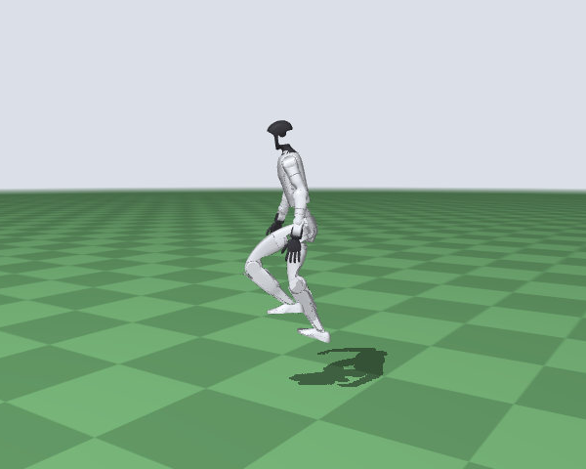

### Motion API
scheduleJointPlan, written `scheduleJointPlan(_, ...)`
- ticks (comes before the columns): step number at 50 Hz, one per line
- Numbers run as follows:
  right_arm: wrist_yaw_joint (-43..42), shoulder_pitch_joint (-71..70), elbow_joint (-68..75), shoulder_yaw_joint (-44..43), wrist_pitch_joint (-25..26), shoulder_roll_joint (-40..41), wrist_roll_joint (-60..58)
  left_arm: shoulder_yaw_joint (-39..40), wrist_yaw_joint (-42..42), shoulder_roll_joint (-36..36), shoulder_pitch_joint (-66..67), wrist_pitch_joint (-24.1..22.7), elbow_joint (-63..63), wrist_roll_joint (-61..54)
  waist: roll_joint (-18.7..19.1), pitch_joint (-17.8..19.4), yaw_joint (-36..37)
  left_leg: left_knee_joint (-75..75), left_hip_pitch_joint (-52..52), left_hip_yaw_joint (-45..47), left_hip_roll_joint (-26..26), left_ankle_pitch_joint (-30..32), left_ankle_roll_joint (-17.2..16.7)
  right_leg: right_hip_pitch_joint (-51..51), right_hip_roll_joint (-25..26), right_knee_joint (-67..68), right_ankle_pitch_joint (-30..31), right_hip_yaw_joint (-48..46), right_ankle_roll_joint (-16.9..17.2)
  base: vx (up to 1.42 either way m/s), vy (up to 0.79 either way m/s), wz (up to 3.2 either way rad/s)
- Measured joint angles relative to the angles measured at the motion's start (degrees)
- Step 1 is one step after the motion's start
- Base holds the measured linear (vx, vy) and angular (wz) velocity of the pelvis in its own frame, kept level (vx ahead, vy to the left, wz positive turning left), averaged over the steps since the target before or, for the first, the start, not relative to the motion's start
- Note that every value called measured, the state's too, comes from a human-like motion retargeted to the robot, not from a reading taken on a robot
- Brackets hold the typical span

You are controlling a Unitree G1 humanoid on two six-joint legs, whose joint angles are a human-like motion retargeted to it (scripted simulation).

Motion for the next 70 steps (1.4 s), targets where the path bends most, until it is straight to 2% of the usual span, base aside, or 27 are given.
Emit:
scheduleJointPlan(5,-0.5,-0.9,-1.4,-0.2,0.0,0.5,-0.3,1.2,0.1,1.1,-0.7,0.4,0.5,0.3,-0.8,0.9,0.6,-8.1,2.5,1.3,-1.5,-0.6,-0.5,1.7,-2.1,0.8,1.3,-0.6,1.6,0.25,0.12,0.28)
scheduleJointPlan(10,-0.8,-0.7,-1.2,-0.4,0.0,1.4,-1.3,1.6,0.3,2.2,-1.3,0.3,-0.6,1.1,-1.8,0.9,0.8,-14.8,7.0,2.4,-4.3,-3.6,1.6,2.6,-3.4,0.9,7.9,2.0,5.5,0.26,0.13,0.43)
scheduleJointPlan(12,-0.6,-0.6,-0.6,-0.2,0.1,1.9,-1.8,1.5,0.4,2.6,-1.7,0.1,-1.4,1.3,-2.0,0.8,1.1,-17.7,9.2,2.0,-5.2,-5.2,2.0,3.3,-3.6,0.0,14.3,2.0,7.9,0.26,0.1,0.28)
scheduleJointPlan(15,0.0,-0.4,1.0,0.2,0.4,2.7,-2.7,1.0,0.5,3.0,-2.1,-0.2,-2.6,1.6,-2.0,0.2,1.6,-23.4,12.8,1.7,-6.2,-4.6,2.0,3.4,-3.8,-1.3,29.3,2.3,12.9,0.25,0.1,0.22)
scheduleJointPlan(16,0.4,-0.4,1.6,0.4,0.5,2.9,-3.0,0.8,0.4,3.1,-2.2,-0.3,-2.9,1.5,-2.0,-0.1,1.8,-25.6,14.2,1.7,-6.4,-4.2,2.0,3.2,-4.3,-1.4,32.6,1.8,13.6,0.24,0.1,0.16)
scheduleJointPlan(18,1.3,-0.3,2.8,1.0,0.9,3.3,-3.5,0.4,0.3,3.1,-2.2,-0.4,-3.6,1.3,-1.8,-0.6,2.0,-30.3,17.2,1.6,-6.9,-3.3,2.0,3.0,-5.4,-1.1,37.9,0.8,14.7,0.22,0.1,0.15)
scheduleJointPlan(21,2.7,-0.2,4.3,1.9,1.4,3.7,-4.6,0.0,0.1,3.0,-2.3,-0.3,-4.1,0.9,-1.6,-0.8,1.7,-37.9,22.7,2.0,-8.0,-2.0,1.5,2.9,-8.5,2.1,40.8,-1.4,14.5,0.2,0.07,0.19)
scheduleJointPlan(25,4.4,-0.3,5.6,2.9,1.7,3.5,-6.2,-0.4,-0.3,2.6,-2.4,-0.1,-3.8,0.5,-1.8,-0.2,0.5,-48.1,30.8,3.4,-10.6,-0.2,1.1,2.4,-15.5,10.9,37.3,-4.9,11.2,0.17,0.05,0.18)
scheduleJointPlan(30,6.0,-1.0,6.1,3.4,1.0,2.8,-7.0,-1.0,-0.8,1.9,-2.8,0.2,-2.4,0.6,-2.2,0.7,-2.1,-61.5,40.7,4.4,-15.7,3.3,0.9,-0.3,-25.9,28.1,27.7,-6.4,4.9,0.16,0.05,0.18)
scheduleJointPlan(34,6.3,-1.1,6.0,3.5,0.2,2.4,-6.6,-2.4,-1.1,1.6,-2.8,0.6,-1.6,1.4,-1.9,0.5,-4.7,-70.4,46.0,3.4,-18.9,6.7,0.3,-4.9,-30.4,41.6,20.4,-4.0,0.9,0.14,0.04,0.32)
scheduleJointPlan(38,6.0,-0.8,5.5,3.4,-0.5,2.1,-5.9,-4.0,-1.5,1.3,-2.8,1.1,-1.2,2.2,-0.8,-0.3,-7.0,-76.3,49.2,1.9,-20.2,9.5,-0.5,-10.8,-31.4,52.6,13.6,-0.9,-2.4,0.1,0.03,0.31)
scheduleJointPlan(45,4.5,0.2,4.0,3.1,-1.4,2.0,-5.2,-5.7,-1.8,1.2,-3.6,1.5,-1.3,3.1,2.0,-2.2,-9.2,-79.9,49.8,0.4,-18.7,11.5,-2.1,-21.4,-28.2,62.6,5.4,2.0,-5.5,0.06,-0.02,0.21)
scheduleJointPlan(50,3.3,1.0,2.5,3.1,-1.9,2.6,-5.1,-5.8,-1.4,1.9,-5.1,1.5,-1.6,2.9,4.0,-3.2,-9.1,-80.1,49.0,-0.4,-16.3,10.6,-3.1,-25.8,-25.1,59.9,2.8,0.2,-5.8,0.05,-0.09,0.17)
scheduleJointPlan(55,2.2,2.6,1.2,3.4,-2.2,3.8,-5.7,-5.8,-0.4,2.6,-6.1,1.0,-1.6,2.5,2.9,-3.0,-9.4,-77.9,48.6,-0.9,-16.5,8.7,-3.8,-25.5,-26.0,51.2,0.9,-2.1,-4.9,0.07,-0.15,0.27)
scheduleJointPlan(60,1.4,3.1,0.6,3.9,-2.2,5.2,-7.5,-5.1,0.8,3.8,-7.8,0.3,-0.9,1.6,2.3,-2.2,-8.8,-79.3,51.1,-2.0,-15.6,7.7,-4.6,-20.7,-24.8,36.9,2.1,-5.2,-1.9,0.09,-0.16,0.26)
scheduleJointPlan(65,0.5,3.4,1.7,4.4,-2.1,4.6,-9.0,-4.7,1.8,4.1,-8.5,-0.3,0.0,1.5,-0.2,-2.1,-8.1,-78.4,52.7,-3.1,-16.0,6.5,-5.2,-15.4,-23.8,23.4,4.4,-4.9,2.4,0.1,-0.16,0.25)
scheduleJointPlan(70,0.7,3.6,3.8,4.6,-2.1,4.6,-9.8,-4.2,2.0,3.7,-9.4,-0.7,2.5,1.9,-1.0,-1.3,-5.8,-78.7,56.3,-4.4,-13.8,5.5,-5.8,-7.3,-19.1,11.0,6.6,-4.9,4.7,0.13,-0.16,0.09)
